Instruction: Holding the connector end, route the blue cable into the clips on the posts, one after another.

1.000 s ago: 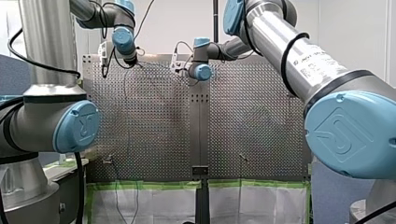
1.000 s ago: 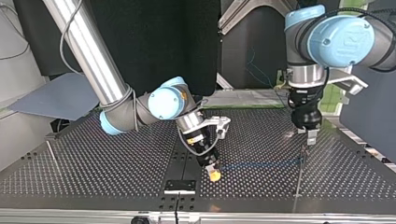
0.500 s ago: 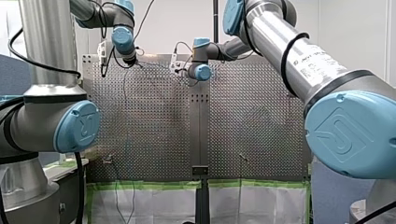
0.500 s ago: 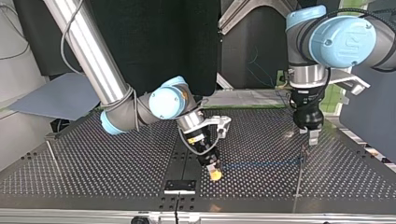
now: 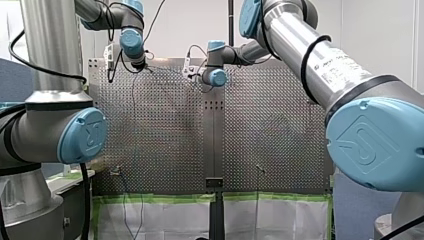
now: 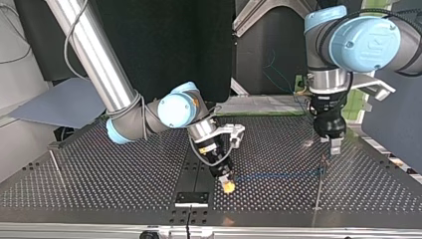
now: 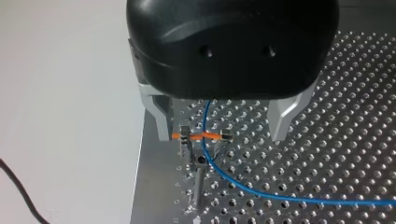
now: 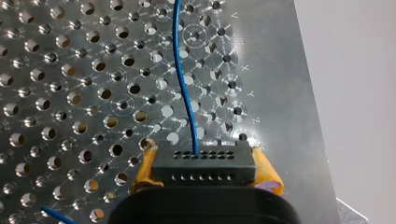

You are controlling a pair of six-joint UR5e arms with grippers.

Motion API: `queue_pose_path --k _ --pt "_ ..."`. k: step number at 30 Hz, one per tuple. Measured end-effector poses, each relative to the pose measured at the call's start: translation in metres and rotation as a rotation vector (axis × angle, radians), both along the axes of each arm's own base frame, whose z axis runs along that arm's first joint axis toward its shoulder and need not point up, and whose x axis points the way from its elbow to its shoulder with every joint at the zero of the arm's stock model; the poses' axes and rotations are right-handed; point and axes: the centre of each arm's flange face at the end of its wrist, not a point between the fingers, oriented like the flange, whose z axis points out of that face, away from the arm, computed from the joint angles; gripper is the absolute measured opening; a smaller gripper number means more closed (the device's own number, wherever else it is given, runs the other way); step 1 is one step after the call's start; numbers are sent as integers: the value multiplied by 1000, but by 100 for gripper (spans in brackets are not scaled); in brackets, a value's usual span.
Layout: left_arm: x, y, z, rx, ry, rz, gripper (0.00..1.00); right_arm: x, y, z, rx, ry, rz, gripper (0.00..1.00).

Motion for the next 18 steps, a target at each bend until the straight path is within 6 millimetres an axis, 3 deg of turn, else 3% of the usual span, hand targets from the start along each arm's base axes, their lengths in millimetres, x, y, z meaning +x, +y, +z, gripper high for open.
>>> queue_pose_path --k 18 --pt "-5 -4 5 13 -9 -17 100 3 4 0 3 1 1 0"
